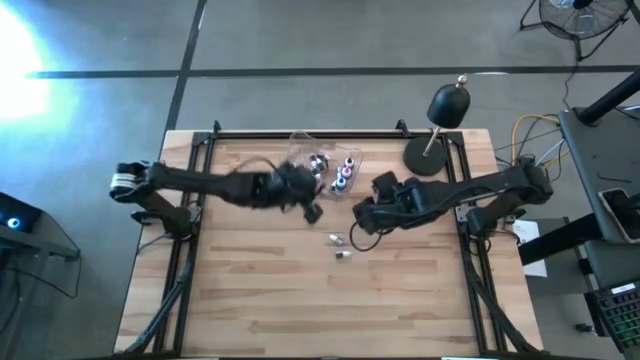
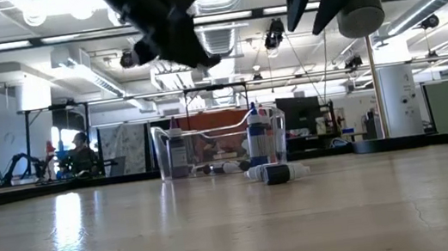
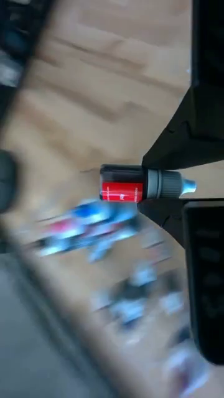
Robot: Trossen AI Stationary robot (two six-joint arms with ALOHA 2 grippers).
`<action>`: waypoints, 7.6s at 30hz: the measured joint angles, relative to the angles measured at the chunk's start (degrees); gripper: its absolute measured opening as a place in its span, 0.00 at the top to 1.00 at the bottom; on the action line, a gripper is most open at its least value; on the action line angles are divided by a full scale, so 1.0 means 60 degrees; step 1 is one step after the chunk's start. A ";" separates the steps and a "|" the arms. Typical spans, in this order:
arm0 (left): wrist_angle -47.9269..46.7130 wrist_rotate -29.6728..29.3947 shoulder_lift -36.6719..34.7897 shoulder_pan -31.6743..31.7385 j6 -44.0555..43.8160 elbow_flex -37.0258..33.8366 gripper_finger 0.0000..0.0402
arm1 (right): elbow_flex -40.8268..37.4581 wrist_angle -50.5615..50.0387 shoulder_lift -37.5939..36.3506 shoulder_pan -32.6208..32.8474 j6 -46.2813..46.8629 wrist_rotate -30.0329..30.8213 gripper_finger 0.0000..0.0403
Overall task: Pick & Place food coloring
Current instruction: Put the small red food coloring bottle into the transparent bin, then put the small purple food coloring bottle into the transparent bin, then put the small green food coloring bottle into the transparent bin, then return to Home Position
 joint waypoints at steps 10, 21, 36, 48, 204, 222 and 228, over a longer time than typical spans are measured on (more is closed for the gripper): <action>0.0146 0.2525 0.0641 0.3101 0.1378 0.0993 0.71 | -0.0505 0.0082 -0.0300 -0.0180 0.0167 -0.0120 0.45; -0.1293 0.2439 -0.0255 0.2279 0.1758 0.1034 0.58 | -0.1326 0.2085 0.0960 -0.0175 -0.3531 -0.2978 0.45; -0.2840 0.0023 -0.2722 -0.0844 -0.2522 -0.1991 0.58 | -0.1344 0.3250 0.3048 0.0564 -0.9845 -0.5798 0.51; -0.2235 -0.0714 -0.3512 -0.2668 -0.5606 -0.3828 0.58 | -0.1359 0.4723 0.3287 0.0438 -1.0267 -0.5484 0.51; 0.2465 -0.0184 0.0036 0.2333 0.4112 -0.0746 0.72 | -0.0146 0.0064 0.0454 0.1523 -0.1166 -0.1015 0.44; -0.1242 0.2339 -0.3819 0.0782 0.1999 -0.0732 0.51 | -0.0260 0.1214 -0.0122 0.0985 -0.2930 -0.2125 0.45; -0.1145 0.2771 -0.5712 0.0506 0.0289 -0.2694 0.51 | -0.1989 0.1203 -0.1965 0.0763 -0.2666 -0.1535 0.45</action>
